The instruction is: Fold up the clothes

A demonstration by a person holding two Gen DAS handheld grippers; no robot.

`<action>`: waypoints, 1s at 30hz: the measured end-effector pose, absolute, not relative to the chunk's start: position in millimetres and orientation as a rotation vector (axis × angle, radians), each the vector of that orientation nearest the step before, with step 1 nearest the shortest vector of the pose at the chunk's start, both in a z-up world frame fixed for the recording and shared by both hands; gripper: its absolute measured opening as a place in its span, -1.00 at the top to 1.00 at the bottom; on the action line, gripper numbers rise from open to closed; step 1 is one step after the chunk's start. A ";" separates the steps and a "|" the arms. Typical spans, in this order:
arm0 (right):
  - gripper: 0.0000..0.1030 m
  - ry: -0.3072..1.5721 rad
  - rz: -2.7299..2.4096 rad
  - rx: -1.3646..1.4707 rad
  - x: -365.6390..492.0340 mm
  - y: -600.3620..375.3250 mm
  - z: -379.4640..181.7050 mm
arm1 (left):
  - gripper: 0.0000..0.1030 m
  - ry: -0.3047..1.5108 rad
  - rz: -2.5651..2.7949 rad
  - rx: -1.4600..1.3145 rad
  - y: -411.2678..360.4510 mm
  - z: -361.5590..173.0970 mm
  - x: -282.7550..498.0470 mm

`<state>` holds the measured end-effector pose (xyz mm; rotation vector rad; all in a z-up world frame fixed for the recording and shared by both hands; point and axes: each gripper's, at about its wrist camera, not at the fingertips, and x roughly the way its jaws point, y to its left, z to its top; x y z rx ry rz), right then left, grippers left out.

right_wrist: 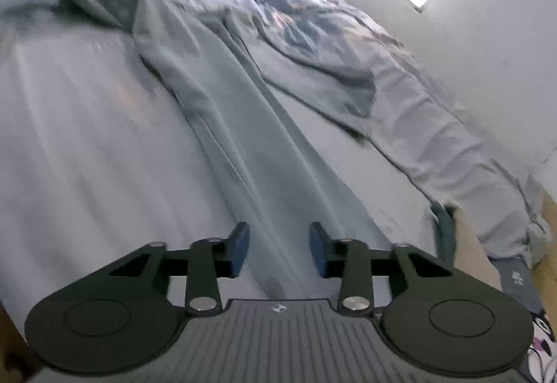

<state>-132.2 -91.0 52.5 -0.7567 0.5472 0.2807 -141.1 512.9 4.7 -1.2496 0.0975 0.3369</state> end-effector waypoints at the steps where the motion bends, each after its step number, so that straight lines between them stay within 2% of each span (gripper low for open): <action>1: 0.13 0.554 0.282 -0.771 -130.9 -94.6 46.6 | 0.63 0.092 0.339 -1.246 513.0 6.6 -139.8; 9: 0.13 0.569 0.300 -0.764 -122.5 -126.6 16.1 | 0.63 0.065 0.347 -1.221 517.5 22.1 -129.0; 17: 0.13 0.664 0.530 -0.450 -86.5 -159.8 45.9 | 0.63 0.033 0.385 -1.254 525.1 18.0 -126.7; 23: 0.14 0.745 0.667 -0.490 -54.3 -171.4 43.7 | 0.63 0.023 0.413 -1.240 526.1 16.8 -122.2; 24: 0.17 0.748 0.683 -0.508 -51.0 -169.8 43.2 | 0.63 0.020 0.416 -1.237 526.2 17.2 -121.2; 26: 0.53 0.748 0.713 -0.567 -49.0 -163.0 39.8 | 0.63 0.017 0.420 -1.231 526.2 18.6 -120.0; 28: 0.73 0.736 0.723 -0.636 -51.6 -155.5 36.9 | 0.63 0.017 0.421 -1.231 527.2 19.6 -119.9; 30: 0.82 0.703 0.717 -0.700 -61.4 -149.5 38.2 | 0.64 0.016 0.422 -1.235 528.4 20.3 -120.7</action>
